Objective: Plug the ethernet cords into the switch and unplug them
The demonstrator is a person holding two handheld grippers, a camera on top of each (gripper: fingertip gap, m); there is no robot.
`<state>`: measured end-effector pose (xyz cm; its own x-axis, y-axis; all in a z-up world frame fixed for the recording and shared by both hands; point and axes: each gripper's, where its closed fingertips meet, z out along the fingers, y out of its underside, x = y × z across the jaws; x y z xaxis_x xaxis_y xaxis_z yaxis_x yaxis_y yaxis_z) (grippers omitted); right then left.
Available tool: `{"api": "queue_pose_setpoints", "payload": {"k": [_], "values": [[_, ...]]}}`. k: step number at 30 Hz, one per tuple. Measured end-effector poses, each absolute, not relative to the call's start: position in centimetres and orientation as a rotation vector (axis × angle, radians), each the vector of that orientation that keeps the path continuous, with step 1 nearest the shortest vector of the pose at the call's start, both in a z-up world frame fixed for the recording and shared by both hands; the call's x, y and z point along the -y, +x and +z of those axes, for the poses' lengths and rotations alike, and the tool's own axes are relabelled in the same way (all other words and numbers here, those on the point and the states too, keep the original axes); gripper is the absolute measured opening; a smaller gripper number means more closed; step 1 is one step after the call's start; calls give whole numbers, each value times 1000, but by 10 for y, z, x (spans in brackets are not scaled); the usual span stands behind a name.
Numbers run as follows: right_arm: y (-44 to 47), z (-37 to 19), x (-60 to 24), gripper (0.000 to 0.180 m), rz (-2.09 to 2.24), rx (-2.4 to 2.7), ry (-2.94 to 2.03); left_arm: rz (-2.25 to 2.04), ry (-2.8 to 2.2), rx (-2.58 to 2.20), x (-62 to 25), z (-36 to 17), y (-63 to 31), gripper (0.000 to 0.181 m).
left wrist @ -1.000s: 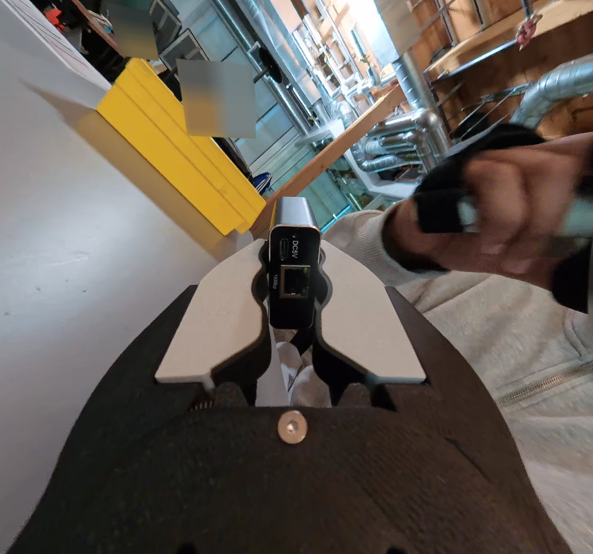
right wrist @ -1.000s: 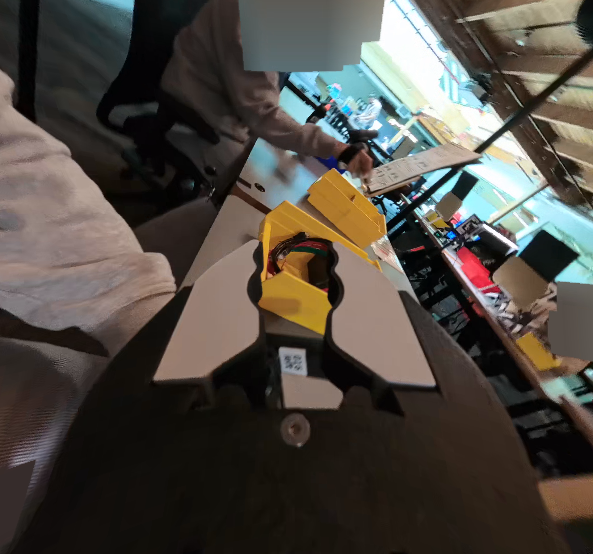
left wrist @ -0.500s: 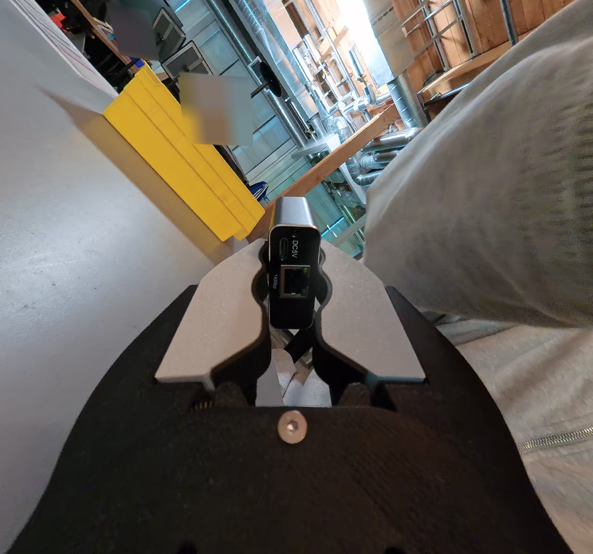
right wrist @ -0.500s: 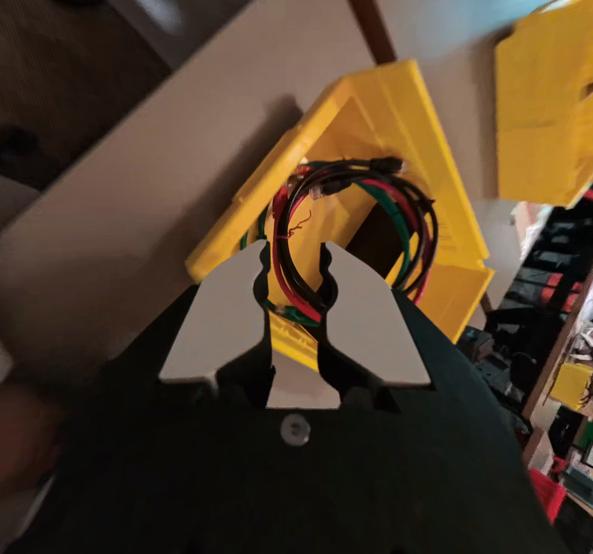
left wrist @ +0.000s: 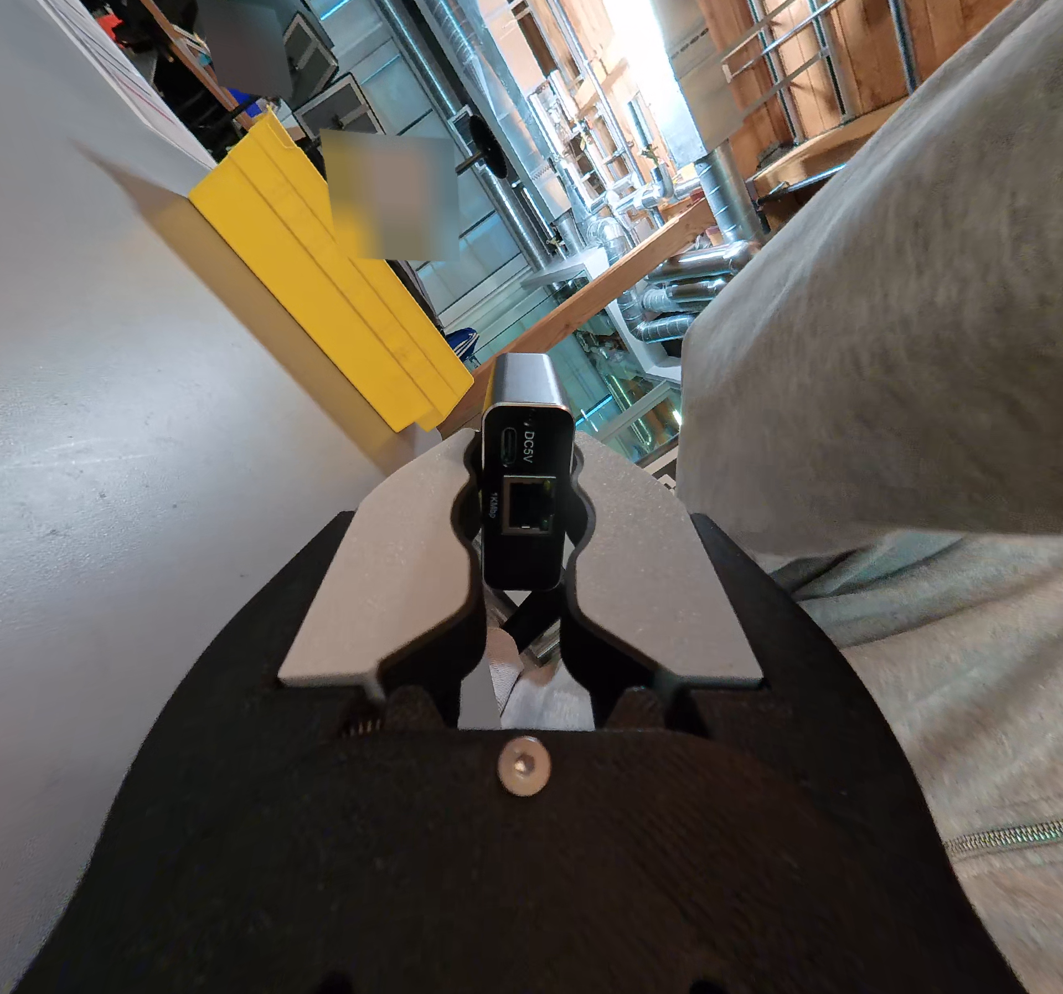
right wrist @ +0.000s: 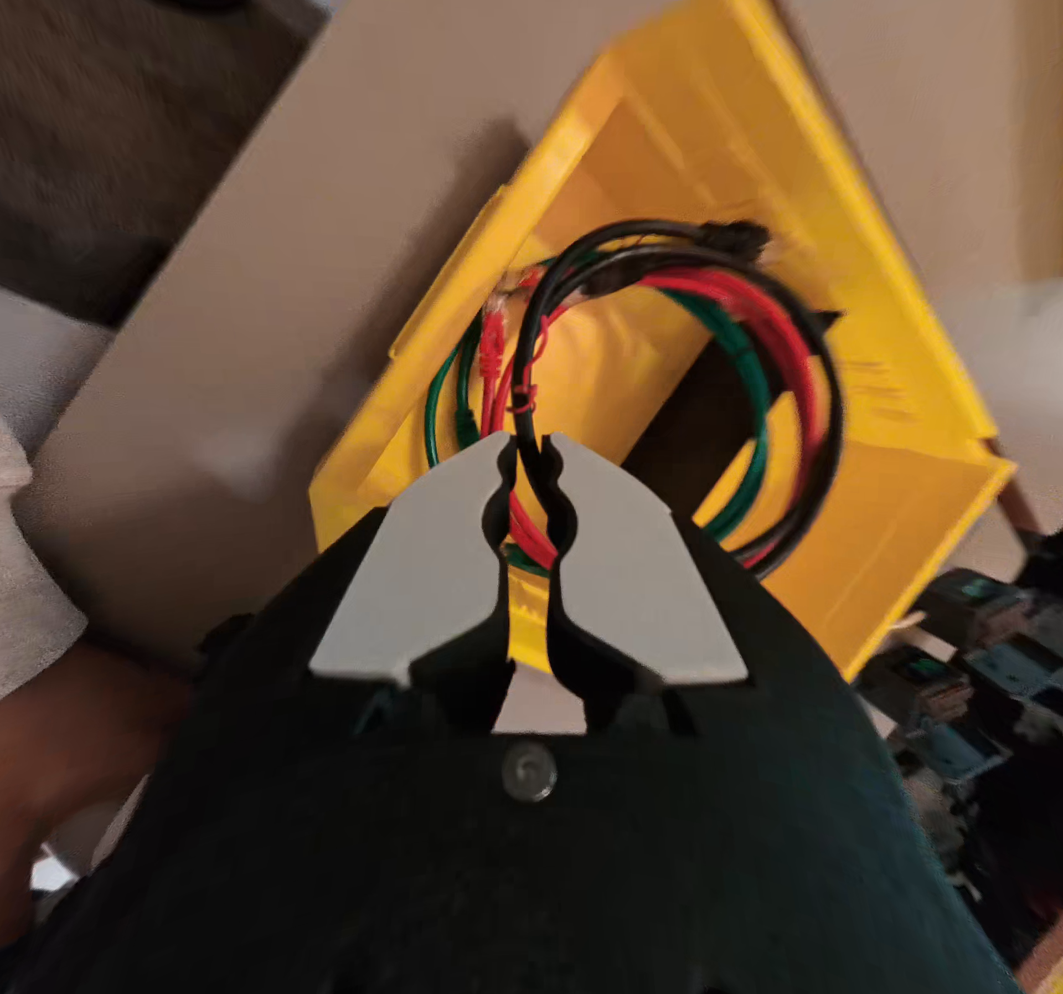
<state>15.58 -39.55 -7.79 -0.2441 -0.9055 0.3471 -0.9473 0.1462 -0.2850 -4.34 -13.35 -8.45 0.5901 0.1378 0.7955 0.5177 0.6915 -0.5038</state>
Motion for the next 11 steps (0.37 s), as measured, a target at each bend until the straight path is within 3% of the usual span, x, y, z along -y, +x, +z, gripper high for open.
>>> {"api": "queue_pose_setpoints", "payload": {"k": [1,7,11], "values": [[157,-60,394,7,783,2288,1863,-251,-803,936,133,-85,-43,24],[137,54,356,6,1244,2156,1741,-247,-801,942,134,-86,-44,23],[83,95,298,6,1340,2128,1588,-247,-786,942,136,-85,-43,23]]}}
